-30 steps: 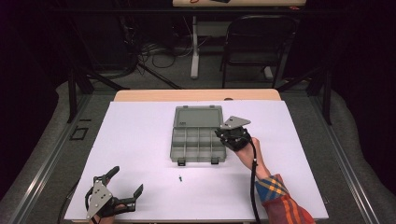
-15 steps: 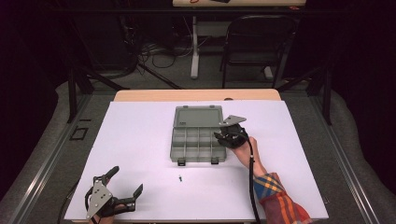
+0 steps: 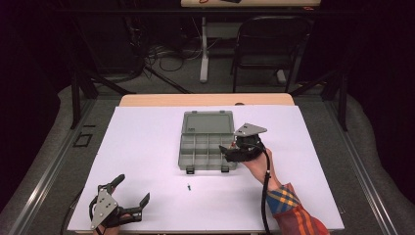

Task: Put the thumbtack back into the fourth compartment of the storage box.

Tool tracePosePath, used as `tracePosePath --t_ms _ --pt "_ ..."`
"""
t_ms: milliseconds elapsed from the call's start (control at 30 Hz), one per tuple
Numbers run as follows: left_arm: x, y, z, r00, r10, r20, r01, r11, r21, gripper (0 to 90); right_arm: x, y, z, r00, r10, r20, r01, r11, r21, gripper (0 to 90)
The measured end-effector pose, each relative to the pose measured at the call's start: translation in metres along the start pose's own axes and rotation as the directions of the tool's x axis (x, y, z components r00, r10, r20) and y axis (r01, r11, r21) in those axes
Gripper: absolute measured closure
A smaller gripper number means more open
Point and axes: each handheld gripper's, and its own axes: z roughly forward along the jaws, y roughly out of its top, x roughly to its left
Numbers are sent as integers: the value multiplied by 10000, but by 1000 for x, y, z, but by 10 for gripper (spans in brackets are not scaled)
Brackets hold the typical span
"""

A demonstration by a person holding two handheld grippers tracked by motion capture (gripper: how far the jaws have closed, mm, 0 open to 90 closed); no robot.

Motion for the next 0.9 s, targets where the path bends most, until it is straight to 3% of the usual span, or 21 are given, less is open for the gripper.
tracePosePath --t_ms 367,900 --pt "1 0 0 10000 5 10 -5 10000 -7 2 23 3 -18 9975 -175 -679 140 9986 -514 32" --pt "1 0 -1 10000 -24 -21 24 10000 -66 2 61 0 -18 9853 -447 -1650 349 9975 -619 0"
